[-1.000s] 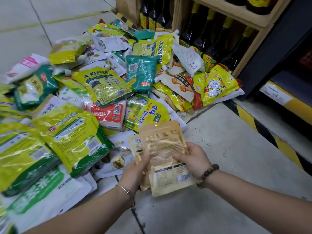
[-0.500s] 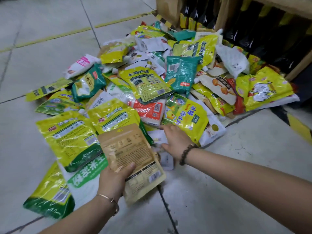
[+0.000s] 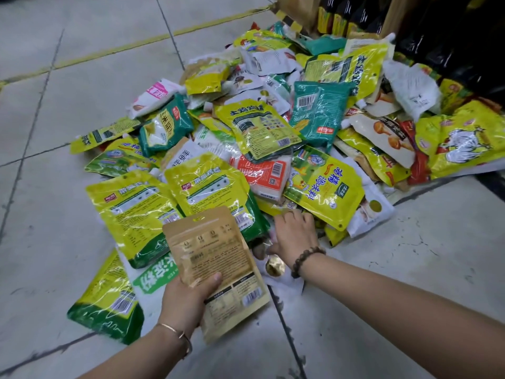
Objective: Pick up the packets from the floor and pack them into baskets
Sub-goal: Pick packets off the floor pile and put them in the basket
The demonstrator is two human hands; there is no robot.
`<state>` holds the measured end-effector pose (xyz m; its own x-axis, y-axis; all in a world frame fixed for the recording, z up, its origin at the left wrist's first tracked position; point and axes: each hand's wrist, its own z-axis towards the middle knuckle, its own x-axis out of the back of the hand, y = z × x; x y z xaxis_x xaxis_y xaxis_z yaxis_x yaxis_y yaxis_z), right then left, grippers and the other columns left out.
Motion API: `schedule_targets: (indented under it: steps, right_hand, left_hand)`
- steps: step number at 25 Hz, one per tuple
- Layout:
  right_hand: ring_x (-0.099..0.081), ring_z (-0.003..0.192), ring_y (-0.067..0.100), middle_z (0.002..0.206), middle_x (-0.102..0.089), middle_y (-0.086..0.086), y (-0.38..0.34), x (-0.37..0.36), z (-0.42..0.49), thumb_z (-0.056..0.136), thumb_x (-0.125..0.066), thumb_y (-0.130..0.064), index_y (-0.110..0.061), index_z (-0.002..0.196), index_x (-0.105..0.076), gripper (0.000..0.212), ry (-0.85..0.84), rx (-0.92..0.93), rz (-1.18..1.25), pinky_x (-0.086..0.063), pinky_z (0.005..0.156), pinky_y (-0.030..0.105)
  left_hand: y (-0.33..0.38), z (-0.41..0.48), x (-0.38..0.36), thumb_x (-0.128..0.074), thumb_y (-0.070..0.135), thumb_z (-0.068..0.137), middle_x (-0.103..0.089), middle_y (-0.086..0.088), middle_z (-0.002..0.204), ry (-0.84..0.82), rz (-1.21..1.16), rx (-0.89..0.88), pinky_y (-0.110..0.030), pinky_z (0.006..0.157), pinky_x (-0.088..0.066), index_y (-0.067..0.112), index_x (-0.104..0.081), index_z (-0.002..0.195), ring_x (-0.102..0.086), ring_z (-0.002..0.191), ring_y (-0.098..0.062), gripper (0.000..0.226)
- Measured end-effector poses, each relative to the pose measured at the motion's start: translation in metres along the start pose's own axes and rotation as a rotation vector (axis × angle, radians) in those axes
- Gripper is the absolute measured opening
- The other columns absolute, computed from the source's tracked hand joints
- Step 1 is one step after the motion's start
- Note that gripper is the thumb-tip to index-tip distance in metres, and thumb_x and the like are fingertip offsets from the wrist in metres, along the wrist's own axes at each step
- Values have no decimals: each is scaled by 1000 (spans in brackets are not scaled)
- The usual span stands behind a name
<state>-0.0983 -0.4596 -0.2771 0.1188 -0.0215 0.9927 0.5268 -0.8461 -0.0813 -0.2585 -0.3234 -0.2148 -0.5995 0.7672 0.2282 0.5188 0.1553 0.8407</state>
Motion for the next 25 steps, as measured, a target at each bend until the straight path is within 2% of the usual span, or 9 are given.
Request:
schedule_targets:
  steps: [4,6,9,10,13,15,17,21,25]
  right_hand:
    - [-51,108,21,114,-59,-1,37,1,-35,90,-53,-47,-24,103,-59,27,-161,-91,59,-33,88,34]
    - [-57,101,21,112,-61,0,56,4,-49,89,-55,-43,-25,94,-56,18,-209,-210,201,-39,79,29]
    - [-60,100,22,106,-62,-2,62,7,-50,76,-63,-61,-23,104,-51,49,-332,-344,295,-45,80,31]
    - [-60,95,22,97,-61,-3,60,5,-46,68,-66,-67,-21,98,-50,57,-388,-359,292,-46,78,32]
    - [-54,69,18,71,-52,-1,52,6,-38,66,-76,-56,-18,69,-46,49,-463,-347,429,-39,55,29]
    - [-55,68,20,72,-57,6,56,4,-41,71,-77,-43,-10,70,-53,41,-453,-334,583,-41,58,30]
    - [-61,77,24,77,-63,7,69,10,-53,75,-78,-30,-6,76,-60,29,-341,-394,782,-47,64,31]
    - [-60,68,14,68,-62,-6,108,40,-85,76,-75,-8,-18,68,-61,20,30,-593,1097,-43,52,15]
    - [-60,67,13,77,-65,2,156,71,-114,76,-75,-8,-6,86,-63,16,345,-824,1110,-46,54,25]
  left_hand:
    - [1,0,-5,-70,-1,78,-67,2,79,-32,0,-10,-21,61,-44,16,-65,80,-62,71,-12,18]
    - [1,0,-7,-70,0,78,-67,2,77,-37,1,-1,-21,58,-44,16,-65,79,-62,69,-12,17]
    - [-1,3,-10,-69,-1,79,-68,1,78,-48,-26,22,-23,59,-46,15,-66,81,-64,70,-14,16]
    - [-1,4,-12,-69,-1,79,-69,1,79,-55,-36,28,-24,60,-46,16,-66,81,-64,71,-15,17]
    - [-2,5,-20,-70,-1,78,-69,2,80,-87,-21,16,-26,62,-47,17,-66,82,-65,73,-16,19]
    - [-3,6,-25,-71,-1,77,-70,1,80,-110,0,7,-28,67,-49,17,-67,82,-66,75,-18,18]
    - [-4,4,-33,-71,0,77,-71,1,80,-140,11,-6,-29,66,-50,15,-68,84,-67,74,-16,17]
    - [14,0,-71,-69,4,79,-70,12,67,-255,-33,-97,-13,58,-50,17,-68,81,-65,60,3,14]
    - [49,2,-136,-70,4,78,-71,14,73,-471,7,-238,-18,72,-52,21,-68,84,-66,70,-1,18]
